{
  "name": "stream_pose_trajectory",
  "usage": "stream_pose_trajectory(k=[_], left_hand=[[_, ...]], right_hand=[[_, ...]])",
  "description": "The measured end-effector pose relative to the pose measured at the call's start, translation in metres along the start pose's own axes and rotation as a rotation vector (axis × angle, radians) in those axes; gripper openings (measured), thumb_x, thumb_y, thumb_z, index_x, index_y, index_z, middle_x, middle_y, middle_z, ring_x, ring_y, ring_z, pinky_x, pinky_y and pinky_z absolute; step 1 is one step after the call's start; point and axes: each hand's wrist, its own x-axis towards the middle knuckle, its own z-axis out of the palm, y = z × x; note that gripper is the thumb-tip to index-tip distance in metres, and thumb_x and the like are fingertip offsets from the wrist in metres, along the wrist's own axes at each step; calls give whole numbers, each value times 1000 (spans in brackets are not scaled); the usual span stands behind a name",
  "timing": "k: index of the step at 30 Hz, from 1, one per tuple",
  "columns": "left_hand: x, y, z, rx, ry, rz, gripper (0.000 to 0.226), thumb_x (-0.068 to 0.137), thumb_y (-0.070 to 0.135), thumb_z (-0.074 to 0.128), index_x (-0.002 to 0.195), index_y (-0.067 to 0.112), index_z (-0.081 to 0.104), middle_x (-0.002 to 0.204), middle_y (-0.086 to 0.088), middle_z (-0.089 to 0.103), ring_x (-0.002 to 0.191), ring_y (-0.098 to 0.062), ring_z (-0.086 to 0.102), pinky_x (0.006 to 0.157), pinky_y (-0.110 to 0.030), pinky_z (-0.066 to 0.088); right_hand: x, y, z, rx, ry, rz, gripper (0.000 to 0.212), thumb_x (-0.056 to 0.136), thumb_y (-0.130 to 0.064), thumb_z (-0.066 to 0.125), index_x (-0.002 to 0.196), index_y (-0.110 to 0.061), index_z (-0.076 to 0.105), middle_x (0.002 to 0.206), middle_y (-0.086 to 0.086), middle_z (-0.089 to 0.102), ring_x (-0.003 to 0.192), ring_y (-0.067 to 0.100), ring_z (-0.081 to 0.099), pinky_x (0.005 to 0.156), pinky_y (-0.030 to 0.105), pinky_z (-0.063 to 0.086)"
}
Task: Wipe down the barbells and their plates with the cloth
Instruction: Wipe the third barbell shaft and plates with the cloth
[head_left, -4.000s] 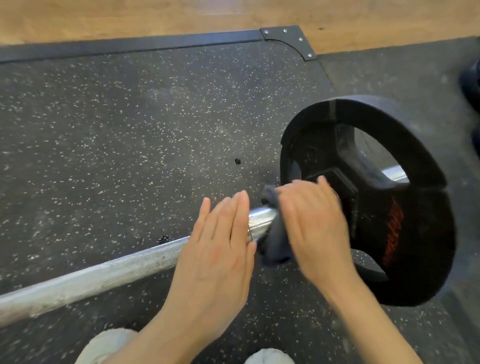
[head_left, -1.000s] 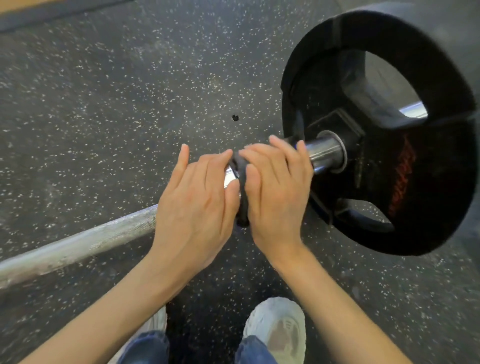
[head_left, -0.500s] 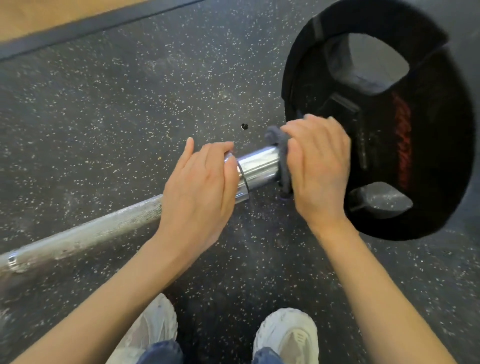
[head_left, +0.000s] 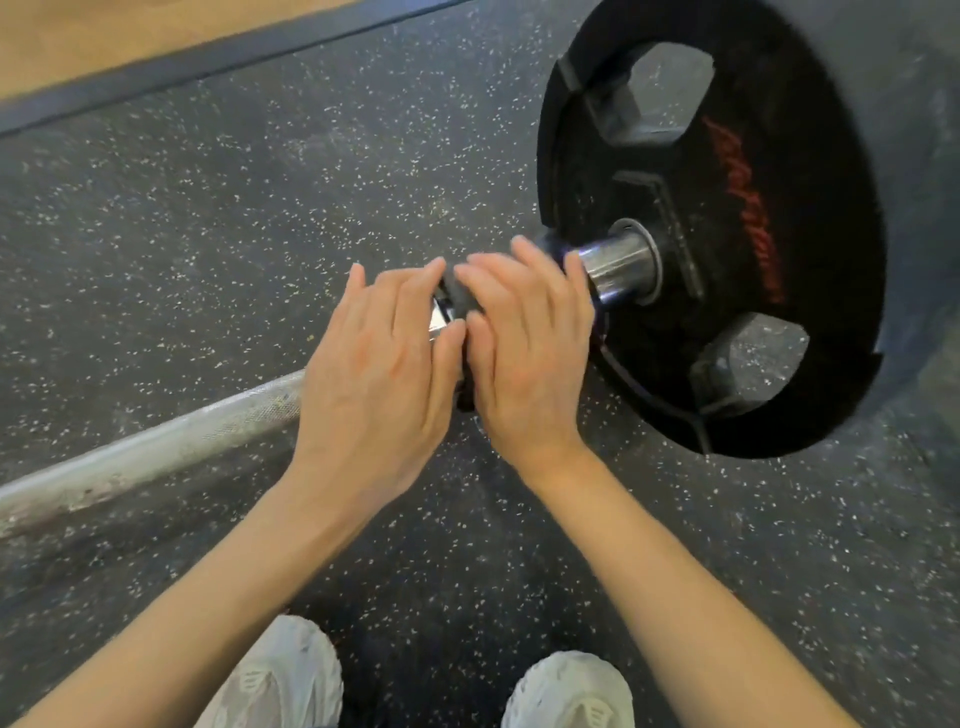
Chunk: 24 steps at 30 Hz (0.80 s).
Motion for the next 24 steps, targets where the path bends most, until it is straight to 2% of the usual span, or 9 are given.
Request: stream_pose_trajectory(k=[3, 6, 8, 11, 13, 15, 18, 22, 24], left_hand=[[8, -5, -1, 34, 12, 0, 47, 109, 28, 28, 137, -2, 50, 120, -15, 61, 110, -30, 58, 122, -45, 25], [15, -6, 0, 56, 15, -10, 48, 109, 29, 25, 134, 0, 53, 115, -13, 63, 104, -30, 60, 121, -45, 28], [19, -8, 1, 53, 18, -28, 50, 109, 30, 22, 133, 0, 55, 115, -12, 64, 103, -30, 62, 120, -45, 30], [22, -13, -1, 45, 23, -38, 51, 109, 30, 20, 132, 1, 55, 118, -11, 64, 105, -30, 62, 121, -43, 28], [27, -14, -2, 12, 5, -58, 51, 108, 31, 20, 131, 2, 55, 117, -9, 64, 105, -29, 62, 122, -40, 26], [31, -15, -3, -33, -25, -85, 50, 108, 31, 20, 129, 4, 55, 117, -7, 63, 105, -28, 61, 122, -38, 25], [37, -17, -4, -79, -15, -112, 47, 107, 30, 21, 128, 6, 56, 119, -5, 63, 109, -25, 59, 120, -37, 28], [43, -20, -8, -117, -11, -136, 42, 108, 25, 25, 129, 8, 57, 120, -2, 64, 111, -18, 52, 114, -38, 32], [48, -21, -10, -123, -26, -140, 40, 109, 22, 25, 126, 8, 59, 118, -1, 64, 105, -15, 52, 111, -40, 35]], right_hand=[[14, 43, -7, -41, -5, -135, 52, 110, -33, 21, 126, -6, 62, 125, 12, 67, 131, 28, 46, 123, 36, 13], [19, 30, -5, -27, 120, 187, 49, 109, -28, 24, 124, -4, 64, 129, 11, 64, 137, 29, 43, 125, 38, 12], [15, -1, 10, 18, 114, 226, 46, 108, -25, 28, 122, -5, 66, 129, 8, 65, 138, 27, 41, 125, 40, 12], [15, 6, 12, 40, -18, -92, 50, 110, -29, 23, 124, -6, 65, 127, 9, 67, 133, 26, 45, 123, 36, 15], [26, 43, 5, -7, -19, -179, 53, 110, -32, 21, 128, -4, 62, 129, 13, 66, 133, 28, 45, 122, 37, 18], [32, 56, 2, 25, 35, 1, 52, 110, -30, 22, 128, -2, 62, 133, 14, 63, 135, 29, 44, 122, 37, 17], [30, 12, 18, 60, 117, 188, 44, 108, -23, 27, 126, -3, 62, 134, 11, 62, 139, 29, 41, 124, 38, 12], [29, 23, 26, 79, -17, -156, 43, 109, -31, 21, 135, -11, 50, 137, 11, 61, 138, 26, 40, 124, 35, 13], [39, 53, 24, 51, 23, -137, 42, 109, -30, 24, 136, -10, 49, 139, 12, 59, 139, 27, 39, 124, 37, 13]])
